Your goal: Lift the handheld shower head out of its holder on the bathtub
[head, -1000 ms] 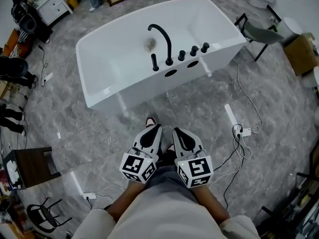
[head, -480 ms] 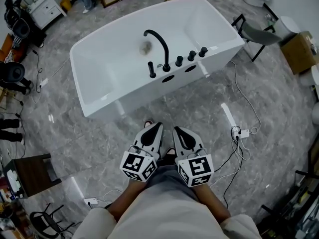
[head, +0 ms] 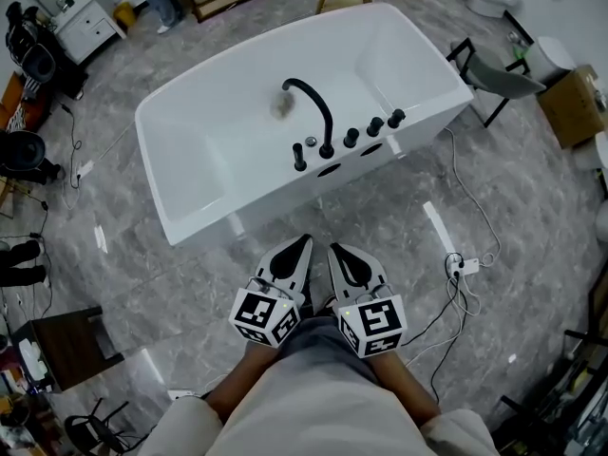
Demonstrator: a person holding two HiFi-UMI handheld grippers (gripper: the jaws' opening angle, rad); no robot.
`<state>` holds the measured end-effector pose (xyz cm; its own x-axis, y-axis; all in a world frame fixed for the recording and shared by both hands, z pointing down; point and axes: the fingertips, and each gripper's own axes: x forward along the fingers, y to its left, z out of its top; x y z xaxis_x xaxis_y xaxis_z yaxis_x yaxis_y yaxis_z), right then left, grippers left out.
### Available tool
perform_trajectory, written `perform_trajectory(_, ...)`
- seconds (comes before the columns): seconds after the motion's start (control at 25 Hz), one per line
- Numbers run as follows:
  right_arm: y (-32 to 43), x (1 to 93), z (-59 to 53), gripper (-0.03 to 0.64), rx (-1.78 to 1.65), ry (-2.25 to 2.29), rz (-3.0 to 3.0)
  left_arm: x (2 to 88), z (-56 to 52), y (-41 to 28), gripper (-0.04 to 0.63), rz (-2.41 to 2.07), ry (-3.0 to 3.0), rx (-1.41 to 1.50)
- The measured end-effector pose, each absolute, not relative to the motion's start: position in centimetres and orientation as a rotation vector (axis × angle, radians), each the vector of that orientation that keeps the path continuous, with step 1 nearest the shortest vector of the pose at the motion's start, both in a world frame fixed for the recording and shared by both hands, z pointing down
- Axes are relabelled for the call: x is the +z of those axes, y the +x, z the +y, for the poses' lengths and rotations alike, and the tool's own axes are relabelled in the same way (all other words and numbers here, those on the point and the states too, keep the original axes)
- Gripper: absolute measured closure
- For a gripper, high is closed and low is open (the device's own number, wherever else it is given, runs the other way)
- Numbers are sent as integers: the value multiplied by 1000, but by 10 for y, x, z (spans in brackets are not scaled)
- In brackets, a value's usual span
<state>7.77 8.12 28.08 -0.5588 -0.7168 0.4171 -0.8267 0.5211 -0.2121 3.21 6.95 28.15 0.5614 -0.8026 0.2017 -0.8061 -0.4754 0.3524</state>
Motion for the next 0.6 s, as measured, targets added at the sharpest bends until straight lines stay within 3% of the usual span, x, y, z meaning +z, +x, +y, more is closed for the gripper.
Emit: perform_trajectory(0.6,-13,247,2,597,406,1313,-2550,250,-16,-46,591,-1266,2485,-78)
